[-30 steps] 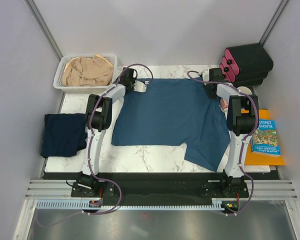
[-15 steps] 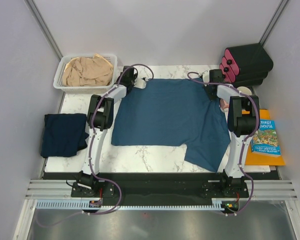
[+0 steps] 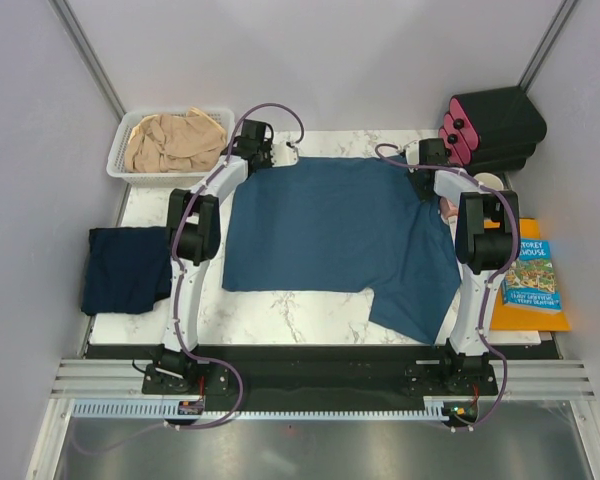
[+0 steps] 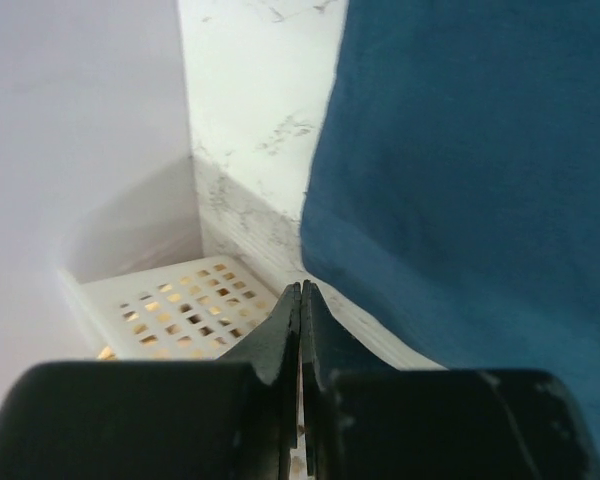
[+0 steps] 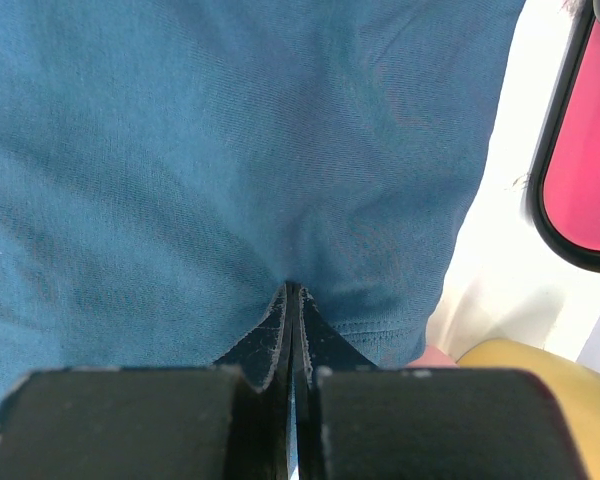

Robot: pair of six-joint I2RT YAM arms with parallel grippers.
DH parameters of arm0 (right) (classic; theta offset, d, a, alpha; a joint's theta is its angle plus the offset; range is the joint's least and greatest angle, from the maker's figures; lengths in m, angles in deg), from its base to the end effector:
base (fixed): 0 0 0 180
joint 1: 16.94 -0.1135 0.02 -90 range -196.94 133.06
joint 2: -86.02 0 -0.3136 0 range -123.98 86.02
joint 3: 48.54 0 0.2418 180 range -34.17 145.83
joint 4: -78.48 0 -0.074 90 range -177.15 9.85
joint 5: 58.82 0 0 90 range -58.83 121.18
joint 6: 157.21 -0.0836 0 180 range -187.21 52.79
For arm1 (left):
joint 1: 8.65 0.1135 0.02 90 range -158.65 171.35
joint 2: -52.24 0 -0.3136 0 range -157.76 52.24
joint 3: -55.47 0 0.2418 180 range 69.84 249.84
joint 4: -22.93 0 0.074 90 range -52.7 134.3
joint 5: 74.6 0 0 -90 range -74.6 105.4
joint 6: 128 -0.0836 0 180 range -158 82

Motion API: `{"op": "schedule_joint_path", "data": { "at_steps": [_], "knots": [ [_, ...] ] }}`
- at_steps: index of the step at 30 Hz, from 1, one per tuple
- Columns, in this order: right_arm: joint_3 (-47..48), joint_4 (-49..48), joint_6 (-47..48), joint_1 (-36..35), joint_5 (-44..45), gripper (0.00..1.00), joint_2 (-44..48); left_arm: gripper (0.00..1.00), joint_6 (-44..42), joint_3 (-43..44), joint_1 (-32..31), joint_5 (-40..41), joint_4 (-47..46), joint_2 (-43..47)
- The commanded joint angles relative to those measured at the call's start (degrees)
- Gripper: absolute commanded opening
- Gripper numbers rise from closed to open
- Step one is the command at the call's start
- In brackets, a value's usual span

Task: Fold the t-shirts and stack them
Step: Flatten out the tshirt

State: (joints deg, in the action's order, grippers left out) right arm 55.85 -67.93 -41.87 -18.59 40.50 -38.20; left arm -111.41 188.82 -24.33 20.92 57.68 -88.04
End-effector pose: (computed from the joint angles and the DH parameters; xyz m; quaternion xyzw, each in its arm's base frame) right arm 0.5173 0.0014 0.1651 -0.1960 0.9262 -0.1397 0.2903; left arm 0.5978 -0.1595 0.1802 0.6252 0.6633 0.2358 0.3368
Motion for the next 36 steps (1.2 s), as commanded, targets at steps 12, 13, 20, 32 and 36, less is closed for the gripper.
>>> {"op": "schedule_joint_path", "data": {
  "at_steps": [12,13,20,32,36],
  "knots": [
    [0.0,1.7,1.9,-0.6,-3.0,0.52,2.9,0.56,11.4,-12.3,-0.1,-5.3,-2.2,12.8],
    [0.0,0.7,1.9,-0.8,-2.7,0.57,3.1,0.61,11.5,-14.3,-0.2,-4.9,-5.2,14.3],
    [0.7,-1.1,3.4,-2.2,-2.8,0.67,6.9,0.61,10.3,-32.1,-1.4,-8.0,-9.9,28.5],
    [-1.0,8.8,11.6,-3.9,-14.0,0.34,18.8,0.16,4.0,-50.6,-3.8,-19.8,0.6,41.6],
    [-10.2,15.0,20.6,-5.9,-15.8,0.5,27.0,0.34,0.9,-59.1,-4.0,-20.5,0.8,47.7]
  ]
}}
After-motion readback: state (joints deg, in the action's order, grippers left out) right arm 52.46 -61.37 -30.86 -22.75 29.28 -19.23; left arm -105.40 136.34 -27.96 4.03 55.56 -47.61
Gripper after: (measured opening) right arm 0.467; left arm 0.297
